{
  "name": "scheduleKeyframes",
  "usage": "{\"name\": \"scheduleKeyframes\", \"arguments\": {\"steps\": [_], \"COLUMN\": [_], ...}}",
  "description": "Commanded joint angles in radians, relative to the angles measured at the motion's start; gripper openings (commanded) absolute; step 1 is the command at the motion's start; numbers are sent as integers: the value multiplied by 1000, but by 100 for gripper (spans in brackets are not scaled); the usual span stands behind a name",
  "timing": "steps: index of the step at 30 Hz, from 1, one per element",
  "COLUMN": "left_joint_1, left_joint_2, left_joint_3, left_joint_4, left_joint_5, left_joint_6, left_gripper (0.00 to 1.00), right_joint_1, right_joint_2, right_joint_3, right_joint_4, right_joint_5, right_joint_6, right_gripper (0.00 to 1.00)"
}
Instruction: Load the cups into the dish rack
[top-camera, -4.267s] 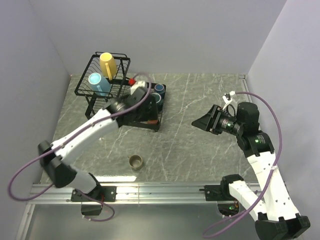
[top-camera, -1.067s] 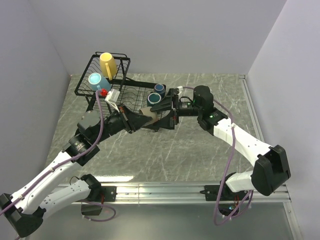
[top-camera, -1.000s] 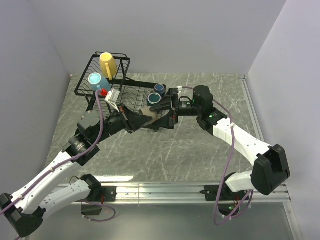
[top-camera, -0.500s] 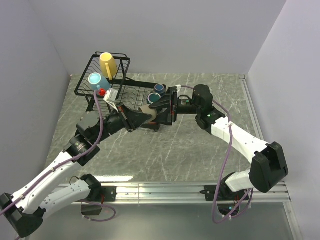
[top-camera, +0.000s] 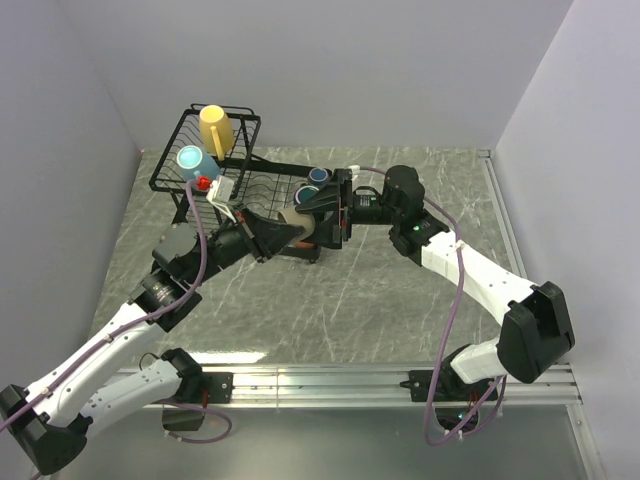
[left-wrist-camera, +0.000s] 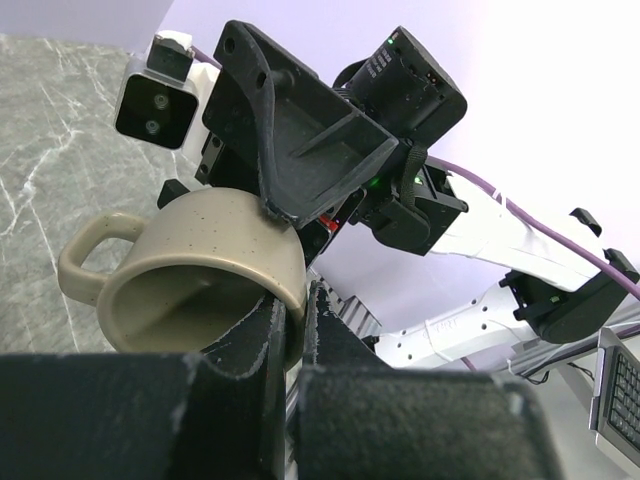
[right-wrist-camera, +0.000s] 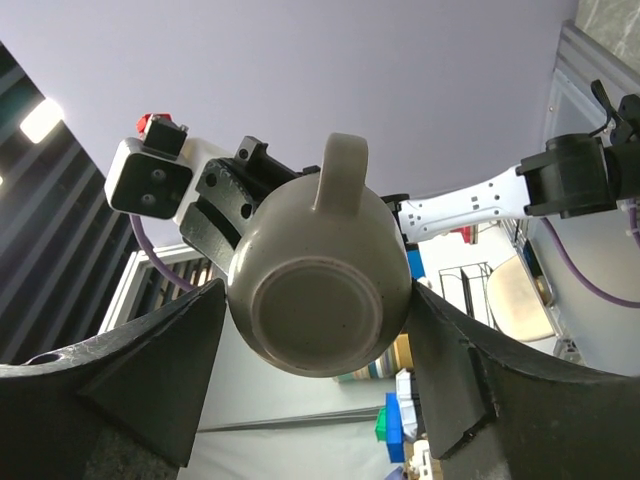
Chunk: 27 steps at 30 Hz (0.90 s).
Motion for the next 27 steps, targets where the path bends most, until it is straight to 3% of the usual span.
{"name": "scheduleKeyframes", "arguments": {"steps": [1,7,10,14,20,23,24,27], "left_joint_1": [-5,-7,-5,-5,-7,-7,-7,-7], "left_joint_2": [7,3,3,-4,-2,-2,-7,-33], "left_joint_3": [-13,-21,-26,-33,-9,10,11,14], "left_joint_4": [26,30,32,38,-19,-69,-80,-126], "left_joint_5": [48,43,48,50,34,31,34,19], "left_joint_6": [-8,-11,-14,-17,-9,-3,-1,-1], "left_gripper": [1,1,1,1,1,13,26,46], "right_joint_1": [25,28,28,29,31,28,28,25], "right_joint_2": [-4,0,0,2,0,-3,-3,-9], "right_joint_3": [68,89,86,80,83,99,102,102], "right_joint_4": [97,73,87,87,35,-16,-25,-88], "right_joint_5": [-4,-7,-10,-10,-7,-9,-10,-6], "right_joint_6": [22,4,9,4,-40,-82,-99,-143], "right_gripper": [80,81,72,34,6,1,0,0]}}
